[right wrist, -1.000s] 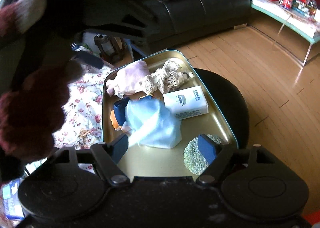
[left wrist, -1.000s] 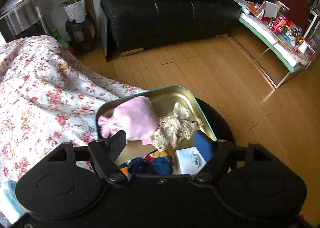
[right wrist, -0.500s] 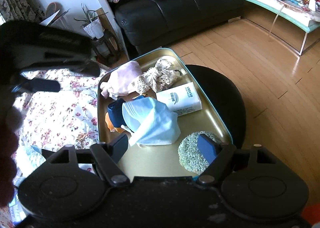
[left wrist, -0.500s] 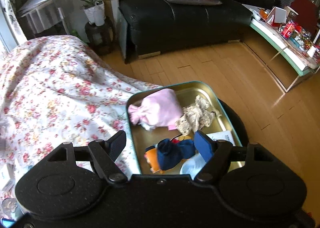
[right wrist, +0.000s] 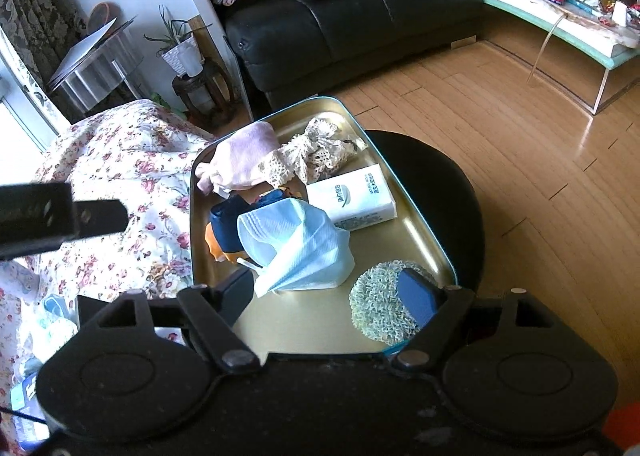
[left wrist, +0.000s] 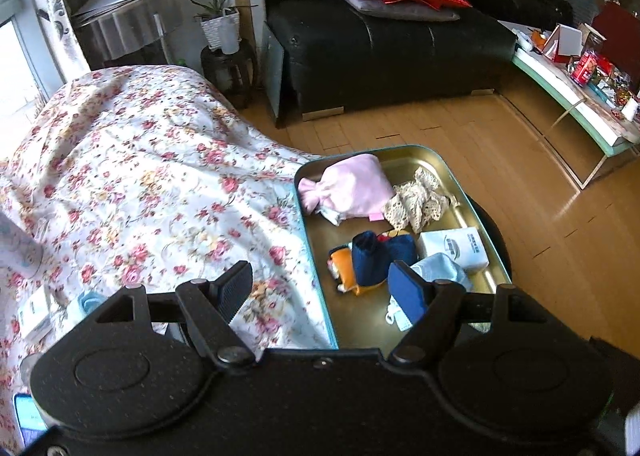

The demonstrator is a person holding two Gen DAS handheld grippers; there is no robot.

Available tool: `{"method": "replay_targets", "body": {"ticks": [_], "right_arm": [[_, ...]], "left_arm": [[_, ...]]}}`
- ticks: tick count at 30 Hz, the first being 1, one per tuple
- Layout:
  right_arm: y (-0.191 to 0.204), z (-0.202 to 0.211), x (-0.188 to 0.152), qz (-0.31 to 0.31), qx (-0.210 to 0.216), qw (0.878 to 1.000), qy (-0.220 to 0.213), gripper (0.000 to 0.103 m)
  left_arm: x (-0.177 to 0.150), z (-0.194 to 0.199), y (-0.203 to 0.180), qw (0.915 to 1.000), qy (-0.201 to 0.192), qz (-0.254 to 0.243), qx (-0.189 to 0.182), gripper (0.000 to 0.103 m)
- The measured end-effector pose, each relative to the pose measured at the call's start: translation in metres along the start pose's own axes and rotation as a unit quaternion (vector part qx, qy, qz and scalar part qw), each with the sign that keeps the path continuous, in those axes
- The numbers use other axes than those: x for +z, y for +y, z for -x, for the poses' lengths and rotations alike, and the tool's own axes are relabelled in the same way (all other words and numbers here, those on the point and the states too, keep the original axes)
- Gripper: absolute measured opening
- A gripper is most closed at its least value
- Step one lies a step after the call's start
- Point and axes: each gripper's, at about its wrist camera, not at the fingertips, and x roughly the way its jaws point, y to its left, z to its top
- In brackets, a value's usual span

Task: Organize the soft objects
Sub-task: 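Move both tools back over the bedspread toward the Tempo tissue box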

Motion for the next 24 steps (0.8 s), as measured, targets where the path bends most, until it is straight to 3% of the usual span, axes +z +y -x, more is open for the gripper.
{"method": "replay_targets", "body": {"ticks": [17,24], "right_arm": [[0.014,0.012,-0.012,0.038,-0.013,0.999,-0.021,0.082],[0.008,0.020,-0.019,0.017,0.003,1.000,-0.018,0.084]], "left_arm": [[-0.043,0.036,0.028,0.9995,-0.015,0.023,0.013,0.073],[-0.064,0.051,0.047,0.9985,-0.024,0.037,0.031,0.073]]}}
